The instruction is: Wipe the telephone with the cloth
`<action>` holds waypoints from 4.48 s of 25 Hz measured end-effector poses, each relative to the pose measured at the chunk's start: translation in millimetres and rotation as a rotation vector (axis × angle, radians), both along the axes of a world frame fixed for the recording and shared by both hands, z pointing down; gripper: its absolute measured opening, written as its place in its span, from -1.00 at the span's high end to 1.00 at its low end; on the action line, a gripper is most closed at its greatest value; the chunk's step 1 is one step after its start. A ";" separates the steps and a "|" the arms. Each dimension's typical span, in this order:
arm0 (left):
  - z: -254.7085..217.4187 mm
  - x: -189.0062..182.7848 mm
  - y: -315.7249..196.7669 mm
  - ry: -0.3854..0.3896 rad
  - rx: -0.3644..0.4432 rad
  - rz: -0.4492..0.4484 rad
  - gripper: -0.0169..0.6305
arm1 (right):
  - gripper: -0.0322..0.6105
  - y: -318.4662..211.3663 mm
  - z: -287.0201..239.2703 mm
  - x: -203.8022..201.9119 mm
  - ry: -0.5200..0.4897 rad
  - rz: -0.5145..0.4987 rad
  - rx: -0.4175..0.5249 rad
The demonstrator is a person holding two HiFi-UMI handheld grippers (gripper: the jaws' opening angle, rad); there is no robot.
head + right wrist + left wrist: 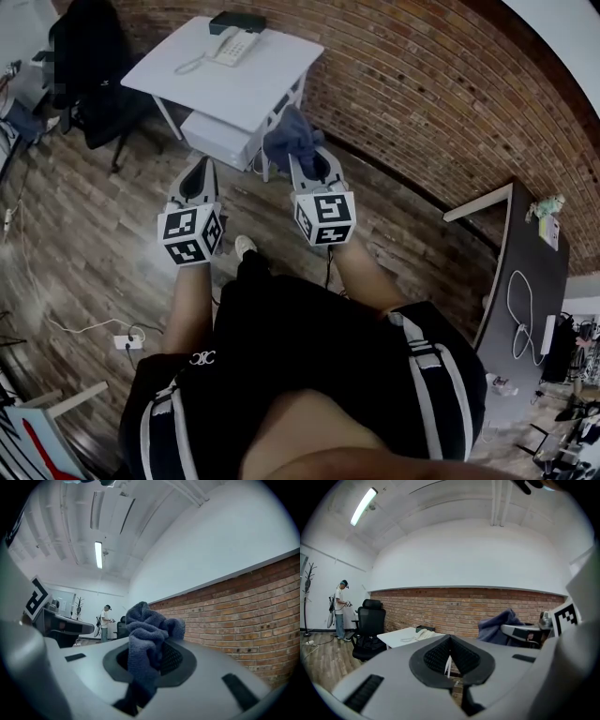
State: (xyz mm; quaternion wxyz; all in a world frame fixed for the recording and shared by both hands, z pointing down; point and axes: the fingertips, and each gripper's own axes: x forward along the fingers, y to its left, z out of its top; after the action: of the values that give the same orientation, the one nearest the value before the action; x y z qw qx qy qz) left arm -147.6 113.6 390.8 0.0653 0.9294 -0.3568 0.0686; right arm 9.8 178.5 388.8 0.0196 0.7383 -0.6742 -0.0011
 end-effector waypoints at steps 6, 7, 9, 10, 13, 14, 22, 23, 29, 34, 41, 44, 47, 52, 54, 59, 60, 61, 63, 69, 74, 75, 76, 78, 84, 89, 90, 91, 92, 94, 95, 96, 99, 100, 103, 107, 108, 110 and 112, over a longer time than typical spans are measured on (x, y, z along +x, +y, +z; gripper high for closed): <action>0.6 22.5 -76.2 0.006 -0.027 0.024 0.97 | 0.76 -81.1 -3.7 14.0 0.018 -0.022 -0.035; 0.7 26.6 -89.4 0.008 -0.032 0.028 0.97 | 0.76 -96.0 -4.0 15.3 0.020 -0.038 -0.041; 1.5 33.1 -115.1 0.010 -0.041 0.036 0.97 | 0.76 -125.7 -5.1 16.5 0.023 -0.064 -0.046; 1.9 35.4 -127.9 0.009 -0.044 0.041 0.97 | 0.76 -140.0 -6.4 16.2 0.028 -0.073 -0.044; 3.5 39.9 -167.7 0.009 -0.053 0.052 0.97 | 0.76 -180.1 -10.9 15.0 0.051 -0.087 -0.039; 4.2 41.3 -180.5 0.010 -0.058 0.053 0.97 | 0.76 -192.6 -11.1 15.5 0.056 -0.089 -0.042; 16.6 52.4 -253.2 -0.006 -0.086 0.071 0.97 | 0.76 -266.0 -2.8 26.9 0.048 -0.090 -0.062; 19.4 53.6 -258.6 -0.010 -0.094 0.072 0.97 | 0.76 -271.9 -0.5 27.8 0.044 -0.094 -0.067; 35.7 68.6 -286.6 -0.037 -0.127 0.075 0.97 | 0.76 -304.1 9.0 42.7 0.032 -0.109 -0.076; 43.6 98.6 -312.4 -0.060 -0.128 0.062 0.97 | 0.76 -336.0 21.6 78.6 0.019 -0.109 -0.087; 42.6 144.2 -372.4 -0.069 -0.130 -0.039 0.97 | 0.76 -415.7 30.4 140.1 0.030 -0.174 -0.108; 40.7 168.3 -400.2 -0.076 -0.131 -0.075 0.97 | 0.77 -452.1 29.0 164.9 0.039 -0.216 -0.103; 37.4 193.2 -422.9 -0.066 -0.138 -0.104 0.97 | 0.77 -484.8 33.7 188.4 0.036 -0.253 -0.114; 36.1 214.2 -450.1 -0.071 -0.124 -0.182 0.97 | 0.76 -535.7 45.9 222.2 -0.023 -0.312 -0.139; 40.0 213.8 -455.6 -0.068 -0.130 -0.230 0.97 | 0.76 -555.5 48.7 225.1 -0.064 -0.386 -0.141; 55.2 203.2 -456.7 -0.081 -0.161 -0.324 0.97 | 0.76 -607.0 51.2 228.0 -0.101 -0.514 -0.123; 57.7 199.4 -456.8 -0.085 -0.168 -0.340 0.97 | 0.76 -619.6 53.5 230.2 -0.089 -0.513 -0.125; 59.2 194.7 -457.0 -0.089 -0.173 -0.356 0.97 | 0.76 -632.6 56.2 232.0 -0.080 -0.511 -0.128; 60.6 182.9 -458.7 -0.094 -0.183 -0.388 0.97 | 0.76 -660.1 63.3 234.2 -0.080 -0.507 -0.137; 59.2 140.0 -461.9 -0.095 -0.192 -0.497 0.97 | 0.77 -742.7 101.2 241.1 -0.046 -0.421 -0.227; 66.9 123.5 -455.5 -0.094 -0.220 -0.532 0.97 | 0.77 -792.4 154.3 253.2 -0.103 -0.350 -0.360; 66.5 120.2 -454.6 -0.098 -0.219 -0.538 0.97 | 0.77 -798.7 164.6 255.7 -0.114 -0.338 -0.386; 66.4 116.4 -454.2 -0.100 -0.221 -0.544 0.97 | 0.77 -804.0 173.5 257.9 -0.114 -0.326 -0.406; 67.3 107.7 -455.5 -0.105 -0.226 -0.554 0.97 | 0.77 -813.9 188.9 260.5 -0.090 -0.304 -0.440; 64.7 90.1 -461.2 -0.110 -0.221 -0.576 0.97 | 0.77 -822.6 220.0 254.4 -0.001 -0.270 -0.546; 63.6 81.0 -465.4 -0.109 -0.220 -0.575 0.97 | 0.77 -817.2 242.4 253.2 -0.018 -0.250 -0.577; 63.2 79.1 -466.7 -0.107 -0.218 -0.574 0.97 | 0.77 -817.3 242.6 253.7 -0.031 -0.249 -0.569; 62.4 77.2 -468.1 -0.105 -0.216 -0.573 0.97 | 0.77 -817.7 242.4 253.6 -0.042 -0.250 -0.567; 61.5 75.4 -469.5 -0.102 -0.213 -0.572 0.97 | 0.77 -818.1 242.3 253.2 -0.050 -0.253 -0.572; 60.7 72.8 -471.7 -0.097 -0.211 -0.571 0.97 | 0.76 -818.6 242.3 252.4 -0.056 -0.257 -0.590; 60.3 72.1 -472.6 -0.094 -0.210 -0.568 0.97 | 0.77 -818.4 242.1 252.0 -0.052 -0.258 -0.601; 59.4 72.0 -473.6 -0.091 -0.207 -0.565 0.97 | 0.76 -817.9 241.6 251.1 -0.041 -0.261 -0.611; 56.8 73.0 -476.7 -0.083 -0.199 -0.556 0.97 | 0.77 -813.5 239.1 238.4 0.038 -0.316 -0.631; 57.2 73.2 -477.6 -0.082 -0.199 -0.553 0.97 | 0.77 -811.3 238.6 230.5 0.071 -0.347 -0.635; 59.9 73.5 -479.5 -0.085 -0.203 -0.544 0.97 | 0.77 -804.5 239.6 207.2 0.137 -0.409 -0.638; 60.8 75.4 -479.2 -0.080 -0.206 -0.538 0.97 | 0.77 -793.1 251.4 174.9 0.197 -0.495 -0.645; 60.5 75.3 -479.1 -0.079 -0.206 -0.538 0.97 | 0.76 -789.1 253.9 165.4 0.217 -0.522 -0.646; 59.9 74.7 -478.7 -0.077 -0.205 -0.539 0.97 | 0.76 -777.7 259.1 144.9 0.263 -0.584 -0.653; 59.6 74.3 -477.8 -0.076 -0.204 -0.543 0.97 | 0.76 -762.3 265.6 123.2 0.307 -0.660 -0.669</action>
State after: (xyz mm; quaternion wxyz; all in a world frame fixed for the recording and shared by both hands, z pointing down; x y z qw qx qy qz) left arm -73.4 -364.3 450.4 0.1610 0.7852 -0.5860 0.1188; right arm 133.0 -583.8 654.4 0.3534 0.4300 -0.8247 0.1005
